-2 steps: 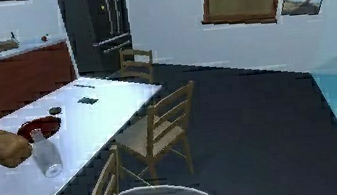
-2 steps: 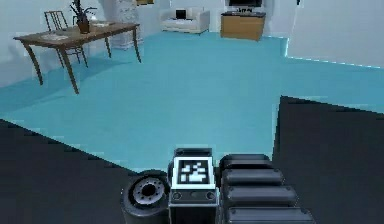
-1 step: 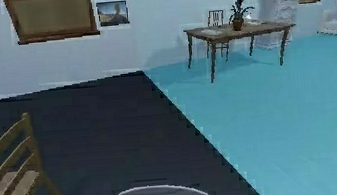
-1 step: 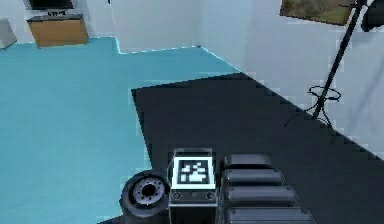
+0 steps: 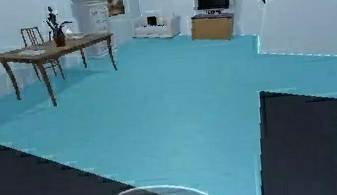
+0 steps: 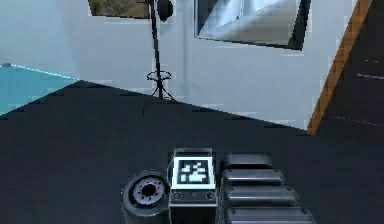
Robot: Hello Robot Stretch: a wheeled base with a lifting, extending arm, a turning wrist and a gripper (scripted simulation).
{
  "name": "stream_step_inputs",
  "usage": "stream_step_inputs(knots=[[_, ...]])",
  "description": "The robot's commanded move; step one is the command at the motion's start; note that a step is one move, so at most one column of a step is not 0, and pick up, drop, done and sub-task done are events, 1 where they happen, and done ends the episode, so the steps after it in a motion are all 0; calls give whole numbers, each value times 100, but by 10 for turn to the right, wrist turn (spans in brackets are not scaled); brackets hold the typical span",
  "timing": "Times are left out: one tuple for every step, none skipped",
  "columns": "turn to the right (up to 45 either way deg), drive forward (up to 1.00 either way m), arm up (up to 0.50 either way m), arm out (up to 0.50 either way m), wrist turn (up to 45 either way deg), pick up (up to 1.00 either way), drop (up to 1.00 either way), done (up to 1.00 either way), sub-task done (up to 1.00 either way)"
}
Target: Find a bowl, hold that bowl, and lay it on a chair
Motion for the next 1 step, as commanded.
stream_step_inputs(knots=[[450, 0, 0, 0, 0, 0, 0, 0, 0]])
